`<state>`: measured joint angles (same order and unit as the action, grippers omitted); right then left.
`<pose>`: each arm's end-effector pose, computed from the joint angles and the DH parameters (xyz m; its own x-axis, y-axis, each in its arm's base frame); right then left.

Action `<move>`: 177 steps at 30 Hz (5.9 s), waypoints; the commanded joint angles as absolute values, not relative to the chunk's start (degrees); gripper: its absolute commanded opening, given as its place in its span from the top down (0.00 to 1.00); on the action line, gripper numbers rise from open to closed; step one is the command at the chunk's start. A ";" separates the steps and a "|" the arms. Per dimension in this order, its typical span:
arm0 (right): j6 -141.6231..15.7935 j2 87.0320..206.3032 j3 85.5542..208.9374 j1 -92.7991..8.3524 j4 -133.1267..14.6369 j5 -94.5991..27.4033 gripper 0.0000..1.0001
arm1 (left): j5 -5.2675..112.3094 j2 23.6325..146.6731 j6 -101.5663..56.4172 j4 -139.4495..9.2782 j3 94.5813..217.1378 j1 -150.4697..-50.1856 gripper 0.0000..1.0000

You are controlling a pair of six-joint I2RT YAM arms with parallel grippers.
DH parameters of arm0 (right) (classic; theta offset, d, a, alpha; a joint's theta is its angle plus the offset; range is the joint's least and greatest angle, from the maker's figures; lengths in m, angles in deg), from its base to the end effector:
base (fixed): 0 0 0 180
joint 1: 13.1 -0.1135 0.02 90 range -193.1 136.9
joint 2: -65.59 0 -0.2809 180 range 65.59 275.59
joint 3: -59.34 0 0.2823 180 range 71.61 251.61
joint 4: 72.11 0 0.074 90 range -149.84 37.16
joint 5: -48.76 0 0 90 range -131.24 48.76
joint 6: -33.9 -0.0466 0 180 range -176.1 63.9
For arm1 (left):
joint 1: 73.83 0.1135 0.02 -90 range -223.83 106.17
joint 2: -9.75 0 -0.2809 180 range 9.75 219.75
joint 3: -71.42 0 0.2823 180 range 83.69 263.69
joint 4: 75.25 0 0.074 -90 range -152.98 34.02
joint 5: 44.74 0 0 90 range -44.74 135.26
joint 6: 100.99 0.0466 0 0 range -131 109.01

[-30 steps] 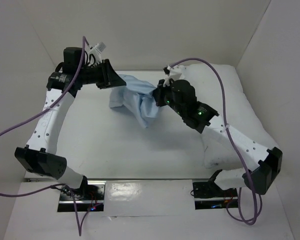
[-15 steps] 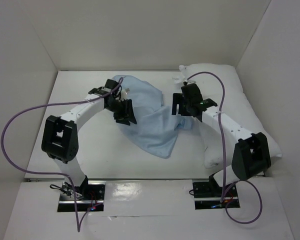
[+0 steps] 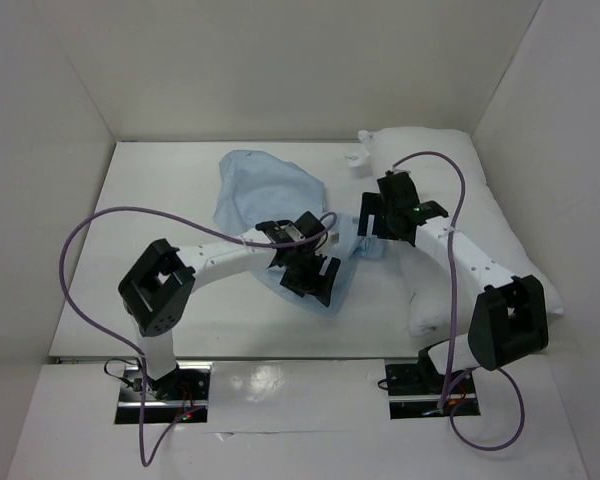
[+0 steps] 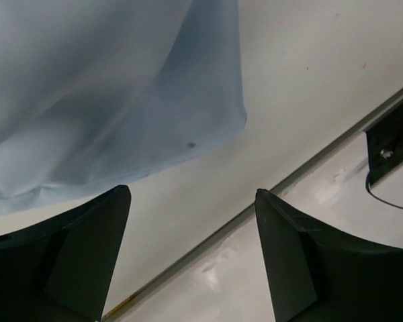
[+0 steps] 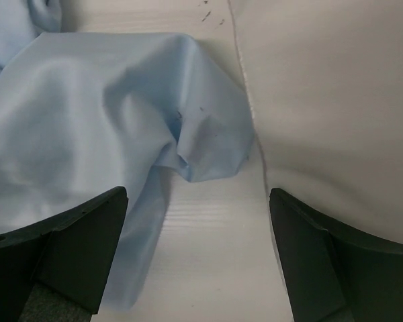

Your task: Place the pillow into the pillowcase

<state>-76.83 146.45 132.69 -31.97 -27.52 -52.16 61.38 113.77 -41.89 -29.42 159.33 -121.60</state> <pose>0.3140 0.0980 0.2594 -0.7718 0.1035 -0.6274 0.0703 0.9945 0.0776 0.2694 -0.3161 0.2029 -0.9193 0.2788 -0.2778 0.3811 0.8066 -0.4518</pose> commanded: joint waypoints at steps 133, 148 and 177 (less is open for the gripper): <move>-66.65 191.00 166.87 -82.71 -62.04 -83.94 0.42 | 58.62 91.75 -35.51 -26.33 193.91 -75.41 1.00; -61.20 150.52 146.32 -73.67 -63.01 -75.00 1.00 | 59.67 91.05 -37.18 -26.33 195.14 -72.33 1.00; -35.46 138.41 174.61 -68.29 -65.55 -81.31 1.00 | 61.26 85.15 -40.61 -25.54 212.90 -69.43 1.00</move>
